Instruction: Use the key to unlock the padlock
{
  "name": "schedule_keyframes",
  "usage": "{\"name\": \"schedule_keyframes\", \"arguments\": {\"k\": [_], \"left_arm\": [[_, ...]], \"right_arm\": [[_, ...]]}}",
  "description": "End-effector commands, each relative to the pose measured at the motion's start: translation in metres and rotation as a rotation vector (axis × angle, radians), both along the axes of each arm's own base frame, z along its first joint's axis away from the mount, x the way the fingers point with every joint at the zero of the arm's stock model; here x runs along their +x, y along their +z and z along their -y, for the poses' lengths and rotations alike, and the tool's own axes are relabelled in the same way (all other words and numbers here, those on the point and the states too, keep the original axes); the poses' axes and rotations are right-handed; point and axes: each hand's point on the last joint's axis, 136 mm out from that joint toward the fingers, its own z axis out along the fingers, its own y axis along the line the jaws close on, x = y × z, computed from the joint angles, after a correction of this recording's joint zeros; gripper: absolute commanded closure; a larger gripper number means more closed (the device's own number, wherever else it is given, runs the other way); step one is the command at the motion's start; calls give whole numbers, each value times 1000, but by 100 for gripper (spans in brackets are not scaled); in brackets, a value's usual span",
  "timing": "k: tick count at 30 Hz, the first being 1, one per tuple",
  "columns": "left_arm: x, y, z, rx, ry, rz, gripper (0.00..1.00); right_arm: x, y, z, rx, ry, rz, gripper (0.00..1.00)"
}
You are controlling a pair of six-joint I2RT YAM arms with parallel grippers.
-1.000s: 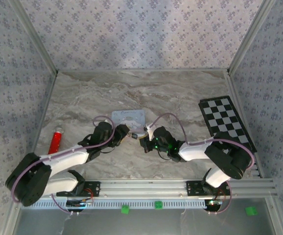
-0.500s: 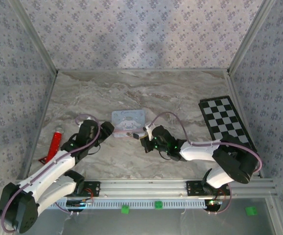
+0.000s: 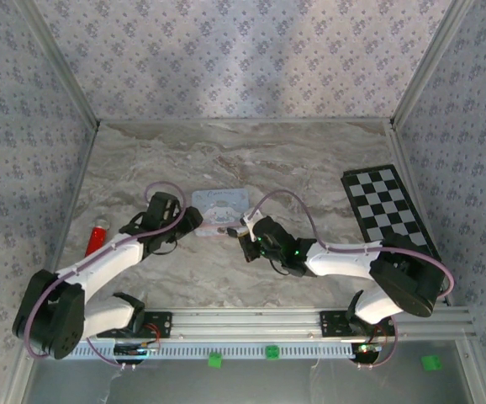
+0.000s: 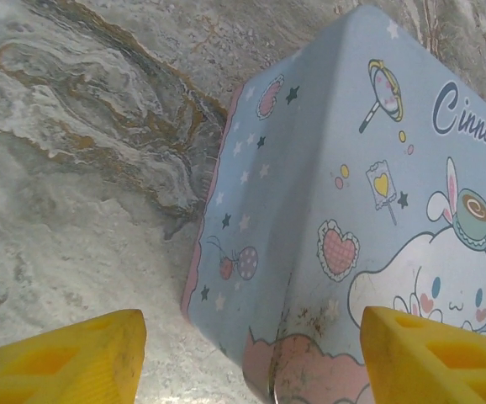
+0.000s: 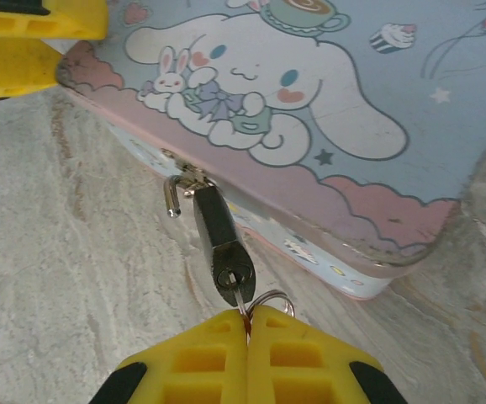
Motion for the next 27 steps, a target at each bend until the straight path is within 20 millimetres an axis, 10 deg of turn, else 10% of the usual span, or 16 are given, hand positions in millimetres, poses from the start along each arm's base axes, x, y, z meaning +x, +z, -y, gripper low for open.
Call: {"name": "schedule_keyframes", "arguments": {"k": [1,27], "left_arm": [[8,5,10,-30,-36,16,33],[-12,-27,83,-81,-129,-61,36]], "right_arm": [[13,12,8,6,-70,21,97],[29,-9,39,127,-185,-204,91]]}}
